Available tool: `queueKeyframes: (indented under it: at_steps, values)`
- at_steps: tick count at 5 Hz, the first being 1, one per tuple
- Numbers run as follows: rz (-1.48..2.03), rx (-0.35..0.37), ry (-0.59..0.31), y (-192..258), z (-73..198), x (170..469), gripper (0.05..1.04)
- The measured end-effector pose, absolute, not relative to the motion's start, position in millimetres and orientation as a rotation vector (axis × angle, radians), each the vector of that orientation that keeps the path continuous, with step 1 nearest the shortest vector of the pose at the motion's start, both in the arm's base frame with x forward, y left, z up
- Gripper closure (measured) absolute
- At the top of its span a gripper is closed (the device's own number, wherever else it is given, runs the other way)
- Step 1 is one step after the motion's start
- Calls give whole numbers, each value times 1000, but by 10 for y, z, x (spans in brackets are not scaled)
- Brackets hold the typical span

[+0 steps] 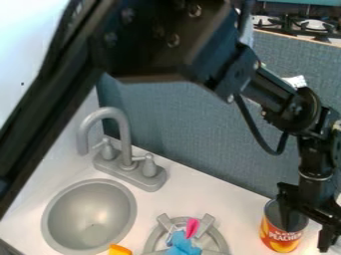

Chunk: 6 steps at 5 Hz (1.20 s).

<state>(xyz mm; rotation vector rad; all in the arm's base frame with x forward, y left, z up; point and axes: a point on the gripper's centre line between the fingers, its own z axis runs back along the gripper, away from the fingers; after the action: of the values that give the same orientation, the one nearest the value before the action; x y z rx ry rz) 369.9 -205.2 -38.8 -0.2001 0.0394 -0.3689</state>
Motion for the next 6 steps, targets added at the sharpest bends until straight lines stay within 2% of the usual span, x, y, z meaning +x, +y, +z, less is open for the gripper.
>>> queueKeyframes:
  at_steps: [2, 3, 4, 6]
  values:
    - [-383, -204, 21, -2145, -464, 3809, 73]
    - [-402, -88, 62, -2057, -546, 3792, 74]
    - [-420, 109, 95, -1941, -585, 3834, 75]
    - [-350, 301, 177, -1651, -650, 3774, 75]
